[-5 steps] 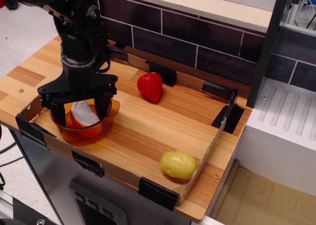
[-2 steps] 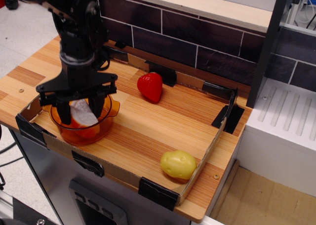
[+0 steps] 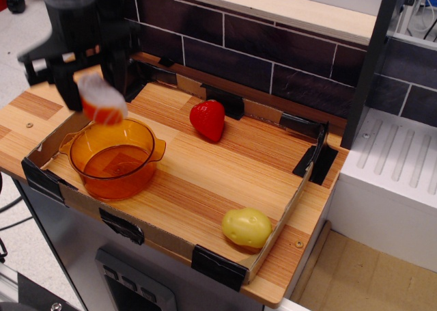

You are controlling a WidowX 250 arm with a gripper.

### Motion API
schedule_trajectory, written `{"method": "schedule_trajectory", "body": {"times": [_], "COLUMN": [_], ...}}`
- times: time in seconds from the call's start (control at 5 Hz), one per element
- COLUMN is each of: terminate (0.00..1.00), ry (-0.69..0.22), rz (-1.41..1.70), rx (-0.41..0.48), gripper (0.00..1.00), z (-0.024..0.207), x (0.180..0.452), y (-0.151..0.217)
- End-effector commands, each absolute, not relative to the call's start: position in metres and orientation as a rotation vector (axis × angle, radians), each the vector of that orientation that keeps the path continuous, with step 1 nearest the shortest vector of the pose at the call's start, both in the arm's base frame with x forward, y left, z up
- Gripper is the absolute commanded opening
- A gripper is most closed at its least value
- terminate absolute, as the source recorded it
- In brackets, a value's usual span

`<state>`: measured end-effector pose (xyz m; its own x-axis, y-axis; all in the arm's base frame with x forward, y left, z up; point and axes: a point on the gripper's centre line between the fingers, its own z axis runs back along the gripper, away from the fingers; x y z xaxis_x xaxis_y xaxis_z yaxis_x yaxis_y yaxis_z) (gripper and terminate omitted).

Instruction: Take sushi out of pot

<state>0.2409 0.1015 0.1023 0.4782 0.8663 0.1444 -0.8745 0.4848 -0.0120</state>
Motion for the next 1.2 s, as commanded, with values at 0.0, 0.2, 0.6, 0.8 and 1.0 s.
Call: {"method": "schedule_trajectory", "body": {"times": [0.0, 0.2, 0.6, 0.8, 1.0], "terminate": [0.00, 0.00, 0.00, 0.00, 0.00], "ry": [-0.122, -0.098, -0.091, -0.082, -0.073], "rz": [1.017, 0.967, 0.910, 0.905, 0.899], "rx": [0.094, 0.097, 0.169, 0.180, 0.199], "gripper": [0.00, 0.00, 0.00, 0.00, 0.00], "z": [0.102, 0.090, 0.047, 0.033, 0.023], "x": [0.268, 0.269, 0.272, 0.280, 0.287], "y": [0.052, 0.025, 0.003, -0.010, -0.018]}}
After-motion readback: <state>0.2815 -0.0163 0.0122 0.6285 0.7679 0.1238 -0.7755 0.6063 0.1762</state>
